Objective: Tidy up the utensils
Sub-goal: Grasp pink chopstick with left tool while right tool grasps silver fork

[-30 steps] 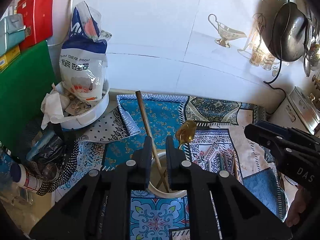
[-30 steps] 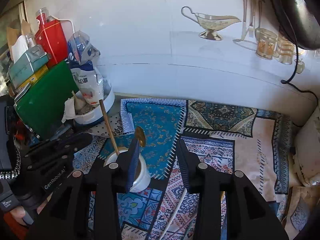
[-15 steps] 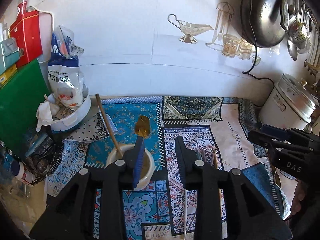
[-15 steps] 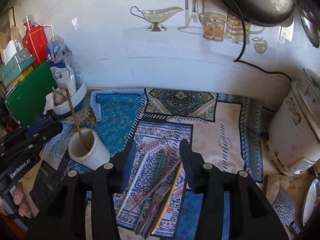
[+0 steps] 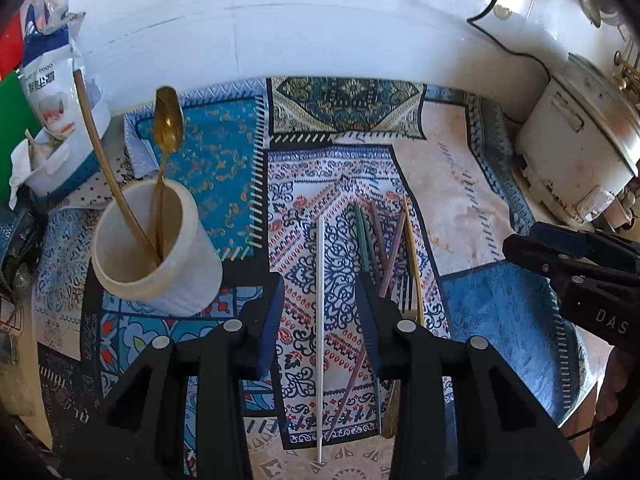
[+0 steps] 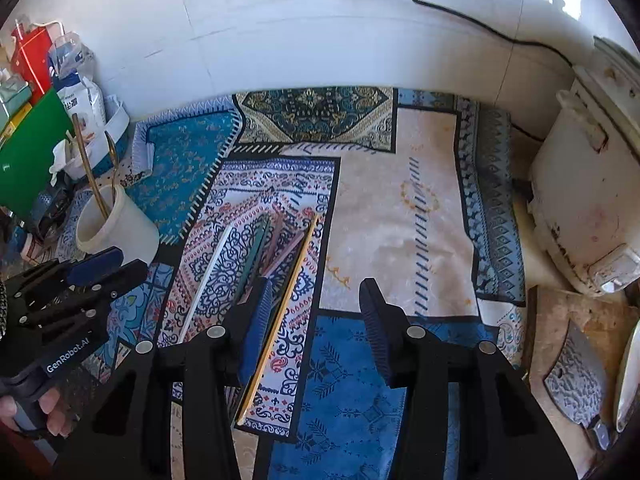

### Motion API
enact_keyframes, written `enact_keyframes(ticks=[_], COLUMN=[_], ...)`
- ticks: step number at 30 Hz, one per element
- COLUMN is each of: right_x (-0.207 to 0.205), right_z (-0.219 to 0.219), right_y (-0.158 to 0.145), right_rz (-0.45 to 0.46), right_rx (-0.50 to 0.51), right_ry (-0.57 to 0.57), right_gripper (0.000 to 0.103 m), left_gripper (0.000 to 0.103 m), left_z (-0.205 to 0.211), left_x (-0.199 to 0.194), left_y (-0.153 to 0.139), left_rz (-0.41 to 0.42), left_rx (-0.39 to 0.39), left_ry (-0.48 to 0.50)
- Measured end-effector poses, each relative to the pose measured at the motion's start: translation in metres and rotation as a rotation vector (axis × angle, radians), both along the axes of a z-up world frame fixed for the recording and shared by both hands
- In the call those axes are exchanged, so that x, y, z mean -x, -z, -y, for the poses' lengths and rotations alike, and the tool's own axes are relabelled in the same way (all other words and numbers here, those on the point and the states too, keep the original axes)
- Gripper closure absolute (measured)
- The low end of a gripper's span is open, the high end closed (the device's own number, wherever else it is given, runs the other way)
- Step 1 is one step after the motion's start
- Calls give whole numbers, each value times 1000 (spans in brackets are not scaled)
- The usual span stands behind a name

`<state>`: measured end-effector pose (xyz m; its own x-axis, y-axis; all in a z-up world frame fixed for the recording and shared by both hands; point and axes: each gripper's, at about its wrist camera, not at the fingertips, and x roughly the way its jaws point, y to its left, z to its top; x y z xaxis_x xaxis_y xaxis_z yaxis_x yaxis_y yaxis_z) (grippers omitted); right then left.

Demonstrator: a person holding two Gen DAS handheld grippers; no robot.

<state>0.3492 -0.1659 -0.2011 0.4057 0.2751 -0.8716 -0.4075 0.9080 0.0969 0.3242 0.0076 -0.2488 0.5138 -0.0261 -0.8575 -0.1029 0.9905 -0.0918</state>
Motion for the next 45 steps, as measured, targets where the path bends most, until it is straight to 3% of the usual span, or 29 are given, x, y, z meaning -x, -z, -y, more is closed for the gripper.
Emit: enact_keyframes(ticks=[10,17,21,30,36,45], right_x=[10,11,10,6,7,6], right_z=[-25,-40,-45,-65,-61,-30], right_y=[58,76,84,93,89,67], right_rz=[-188,-245,-269,-238,-238,-212], right_rx=[-34,-55,-54,-7,-45,-116], right_ry=[-92,-107,-102,-110,-92,-51], right_gripper=[61,80,84,92,98,98], left_gripper=[67,67,67,67,67,67], left_z=[-6,-21,-26,-31,-25,-4], left_x=[14,28,34,42,37,4], left_y=[36,44,43,39,38,39], left_rz=[-91,-113,-108,-101,-104,-121], left_rx=[-2,18,12,26,19,81], left_ry=[-39,-86,-92,-105,-69,29])
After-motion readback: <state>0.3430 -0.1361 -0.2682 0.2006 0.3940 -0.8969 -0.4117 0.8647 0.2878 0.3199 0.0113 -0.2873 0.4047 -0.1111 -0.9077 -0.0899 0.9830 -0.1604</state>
